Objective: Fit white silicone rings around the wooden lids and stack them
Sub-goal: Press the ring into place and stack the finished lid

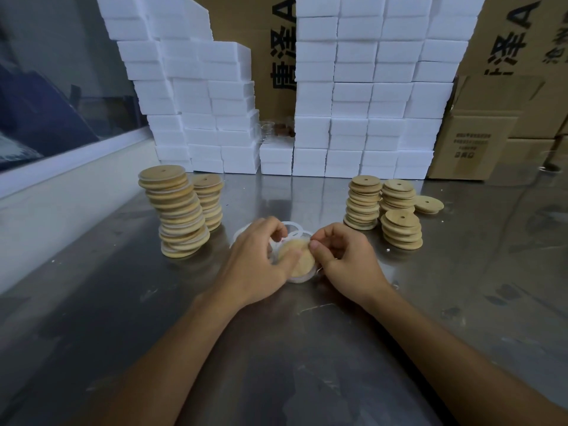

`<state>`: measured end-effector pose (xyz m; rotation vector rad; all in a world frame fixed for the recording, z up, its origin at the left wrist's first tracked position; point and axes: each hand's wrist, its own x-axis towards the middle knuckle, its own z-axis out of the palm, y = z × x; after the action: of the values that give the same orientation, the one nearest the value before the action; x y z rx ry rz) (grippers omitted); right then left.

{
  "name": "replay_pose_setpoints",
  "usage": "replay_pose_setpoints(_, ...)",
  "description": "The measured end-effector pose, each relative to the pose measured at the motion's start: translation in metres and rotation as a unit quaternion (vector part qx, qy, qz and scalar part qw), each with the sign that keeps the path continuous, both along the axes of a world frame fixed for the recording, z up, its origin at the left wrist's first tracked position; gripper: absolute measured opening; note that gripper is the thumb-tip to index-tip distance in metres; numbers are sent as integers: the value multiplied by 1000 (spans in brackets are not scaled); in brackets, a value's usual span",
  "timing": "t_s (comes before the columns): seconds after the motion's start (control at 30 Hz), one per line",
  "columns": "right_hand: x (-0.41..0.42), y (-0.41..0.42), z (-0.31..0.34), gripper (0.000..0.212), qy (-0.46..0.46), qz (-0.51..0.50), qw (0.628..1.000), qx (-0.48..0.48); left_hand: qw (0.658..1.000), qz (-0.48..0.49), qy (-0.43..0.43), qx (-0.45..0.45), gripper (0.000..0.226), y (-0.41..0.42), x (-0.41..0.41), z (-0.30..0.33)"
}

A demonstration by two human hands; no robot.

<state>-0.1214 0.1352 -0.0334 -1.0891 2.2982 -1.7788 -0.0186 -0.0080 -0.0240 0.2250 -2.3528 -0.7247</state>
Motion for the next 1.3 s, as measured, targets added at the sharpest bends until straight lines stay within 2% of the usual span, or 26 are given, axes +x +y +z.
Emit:
replay_pose_setpoints(0.07, 1, -1, 0, 8, -2, 0, 1000, 11, 997, -31, -48, -41, 48, 5, 1, 0)
replay_pose_setpoints(0.13, 2, 0, 0, 8, -7, -2, 1000, 17, 993, -38, -89, -72, 57, 12, 0, 1)
replay_pose_setpoints(0.27, 3, 0, 2, 7, -10, -3, 1000, 28, 975, 16, -166, -144, 50, 12, 0, 4)
replay_pose_setpoints(0.33, 4, -1, 2, 8, -7, -7, 1000, 28, 961, 61, -201, -179, 34, 8, 3, 6)
replay_pose_setpoints(0.4, 4, 0, 3, 9, -12, -9, 999, 29, 956, 106, -214, -172, 15, 7, 5, 10)
replay_pose_setpoints(0.43, 5, 0, 3, 9, -14, -8, 999, 31, 951, 129, -222, -169, 12, 7, 6, 11)
replay_pose_setpoints(0.57, 6, 0, 3, 10, -8, -7, 999, 38, 918, 200, -270, -213, 22, 2, 8, 9)
replay_pose_setpoints(0.73, 6, 1, 4, 8, -4, -1, 999, 41, 901, 228, -274, -246, 20, 3, 7, 11)
replay_pose_setpoints(0.87, 6, 1, 3, 9, -3, -3, 999, 41, 908, 247, -261, -214, 21, 13, 9, 17)
replay_pose_setpoints(1.03, 6, 0, 3, 8, -2, -4, 999, 46, 889, 274, -317, -187, 13, 27, 9, 17)
replay_pose_setpoints(1.3, 6, 1, 2, 9, -6, 1, 999, 46, 875, 288, -356, -156, 29, 25, 7, 14)
